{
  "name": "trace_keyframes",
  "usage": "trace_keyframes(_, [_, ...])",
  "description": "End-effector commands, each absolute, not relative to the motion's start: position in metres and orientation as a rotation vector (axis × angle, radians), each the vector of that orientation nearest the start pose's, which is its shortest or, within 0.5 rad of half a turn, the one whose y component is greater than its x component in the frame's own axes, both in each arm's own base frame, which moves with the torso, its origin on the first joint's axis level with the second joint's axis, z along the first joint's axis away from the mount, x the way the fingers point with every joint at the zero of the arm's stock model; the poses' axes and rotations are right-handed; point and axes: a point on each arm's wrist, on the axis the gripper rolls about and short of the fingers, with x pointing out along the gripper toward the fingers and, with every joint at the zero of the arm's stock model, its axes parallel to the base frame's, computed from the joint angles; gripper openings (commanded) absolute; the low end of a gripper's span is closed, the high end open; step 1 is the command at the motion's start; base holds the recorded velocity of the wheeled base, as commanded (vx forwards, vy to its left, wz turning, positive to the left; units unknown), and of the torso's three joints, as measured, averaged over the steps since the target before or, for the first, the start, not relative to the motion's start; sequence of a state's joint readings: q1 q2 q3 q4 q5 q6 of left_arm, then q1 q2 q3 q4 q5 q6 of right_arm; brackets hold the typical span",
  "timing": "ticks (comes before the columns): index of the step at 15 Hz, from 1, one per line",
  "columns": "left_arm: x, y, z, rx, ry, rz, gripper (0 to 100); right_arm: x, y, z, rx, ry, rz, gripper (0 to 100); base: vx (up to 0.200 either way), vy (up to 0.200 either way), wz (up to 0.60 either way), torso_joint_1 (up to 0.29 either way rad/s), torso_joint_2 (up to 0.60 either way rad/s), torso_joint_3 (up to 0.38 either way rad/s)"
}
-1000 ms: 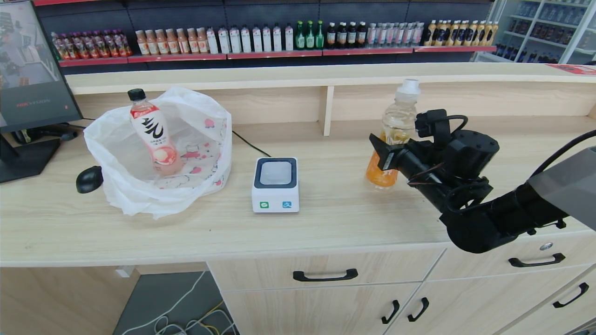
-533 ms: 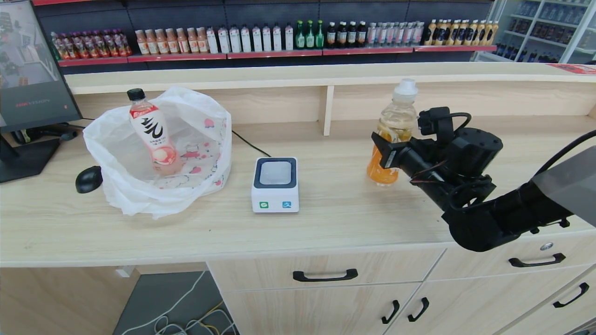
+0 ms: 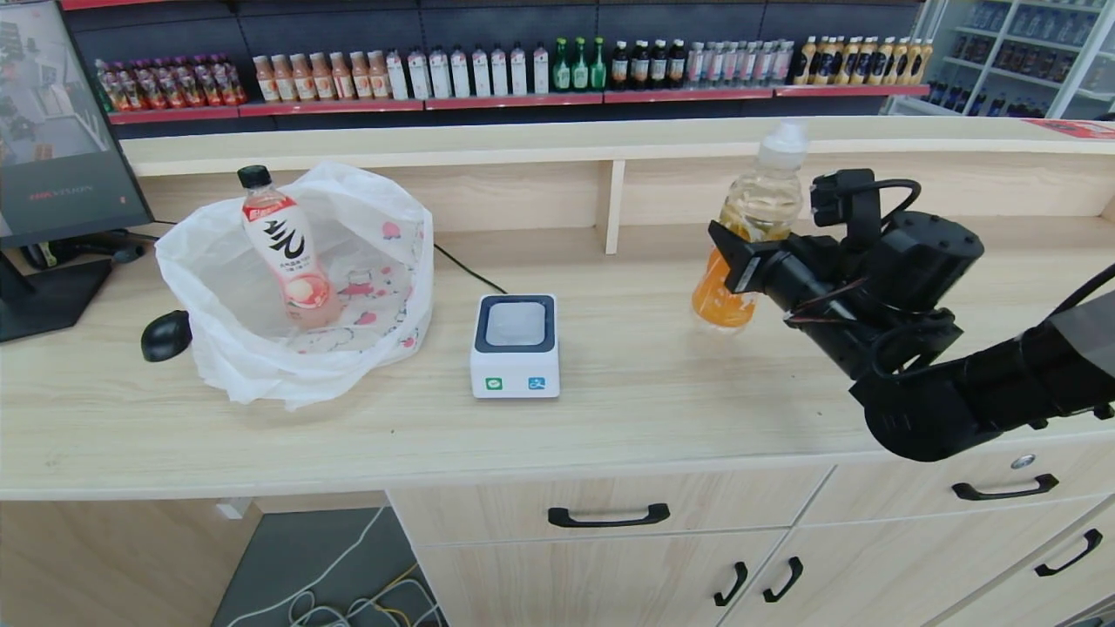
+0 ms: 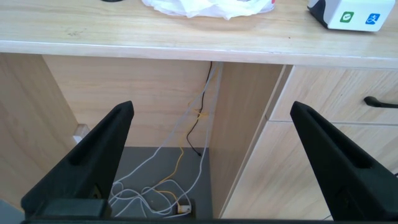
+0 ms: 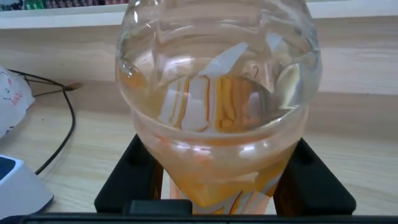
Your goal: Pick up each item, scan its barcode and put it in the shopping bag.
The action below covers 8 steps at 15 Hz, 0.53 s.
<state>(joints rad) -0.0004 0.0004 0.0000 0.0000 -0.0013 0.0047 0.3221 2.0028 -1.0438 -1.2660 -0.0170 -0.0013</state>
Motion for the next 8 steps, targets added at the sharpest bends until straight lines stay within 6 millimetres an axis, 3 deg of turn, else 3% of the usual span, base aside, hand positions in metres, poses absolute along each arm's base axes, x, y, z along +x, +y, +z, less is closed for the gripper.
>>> trace_keyframes(1, [-0.023, 0.0, 0.075, 0.005, 0.0, -0.002, 100, 0.348, 0.119, 0.232, 0.062, -0.364, 0.309, 0, 0.0, 0.0, 0.0, 0.0, 0.0, 0.0])
trace_keyframes(2, [-0.023, 0.0, 0.075, 0.005, 0.0, -0.002, 100, 0.344, 0.118, 0.235, 0.063, -0.369, 0.311, 0, 0.0, 0.0, 0.0, 0.0, 0.0, 0.0])
trace_keyframes(4, [-0.023, 0.0, 0.075, 0.005, 0.0, 0.0, 100, 0.312, 0.119, 0.242, 0.067, -0.353, 0.344, 0, 0.0, 0.0, 0.0, 0.0, 0.0, 0.0])
trace_keyframes(8, [-0.023, 0.0, 0.075, 0.005, 0.0, -0.002, 100, 0.252, 0.101, 0.232, -0.002, -0.298, 0.349, 0, 0.0, 0.0, 0.0, 0.0, 0.0, 0.0])
